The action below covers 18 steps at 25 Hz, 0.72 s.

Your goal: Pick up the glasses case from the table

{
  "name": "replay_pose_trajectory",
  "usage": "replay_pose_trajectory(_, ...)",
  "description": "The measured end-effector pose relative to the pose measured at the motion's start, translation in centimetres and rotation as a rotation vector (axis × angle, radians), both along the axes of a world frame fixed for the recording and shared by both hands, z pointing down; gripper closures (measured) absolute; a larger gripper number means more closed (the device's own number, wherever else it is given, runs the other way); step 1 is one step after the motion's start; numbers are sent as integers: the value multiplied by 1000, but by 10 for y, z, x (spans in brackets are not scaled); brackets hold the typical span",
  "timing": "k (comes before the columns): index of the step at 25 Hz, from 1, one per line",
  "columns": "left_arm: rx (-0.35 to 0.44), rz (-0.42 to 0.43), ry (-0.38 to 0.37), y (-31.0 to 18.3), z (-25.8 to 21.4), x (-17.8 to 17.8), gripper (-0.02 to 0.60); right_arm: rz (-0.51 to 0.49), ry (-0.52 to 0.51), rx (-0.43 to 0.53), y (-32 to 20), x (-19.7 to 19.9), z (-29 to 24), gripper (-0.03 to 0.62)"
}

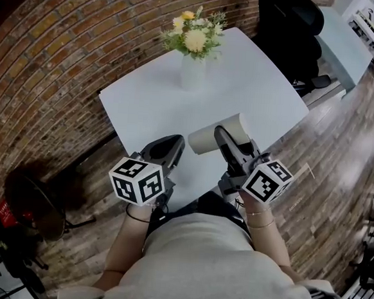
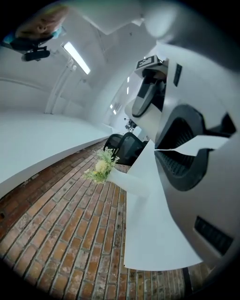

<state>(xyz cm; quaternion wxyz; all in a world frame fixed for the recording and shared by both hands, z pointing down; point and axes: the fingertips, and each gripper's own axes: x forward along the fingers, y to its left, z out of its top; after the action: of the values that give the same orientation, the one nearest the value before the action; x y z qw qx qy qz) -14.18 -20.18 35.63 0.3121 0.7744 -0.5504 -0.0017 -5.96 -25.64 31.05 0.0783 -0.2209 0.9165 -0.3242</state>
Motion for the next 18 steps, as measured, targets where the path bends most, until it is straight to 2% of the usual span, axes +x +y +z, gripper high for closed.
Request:
replay_pose_trajectory(3,-36,8,-32,1,8,1,571,-4,7,-16,2,-1,6,439)
replay_pose_trajectory(7,-53,8,-30,1,12,1,572,-18,-20,-28,4,-2,2,439)
replay_pose_trajectory(18,-17,24,-10,0,3,7,572,-25,-27,-30,6,-1,-5,439)
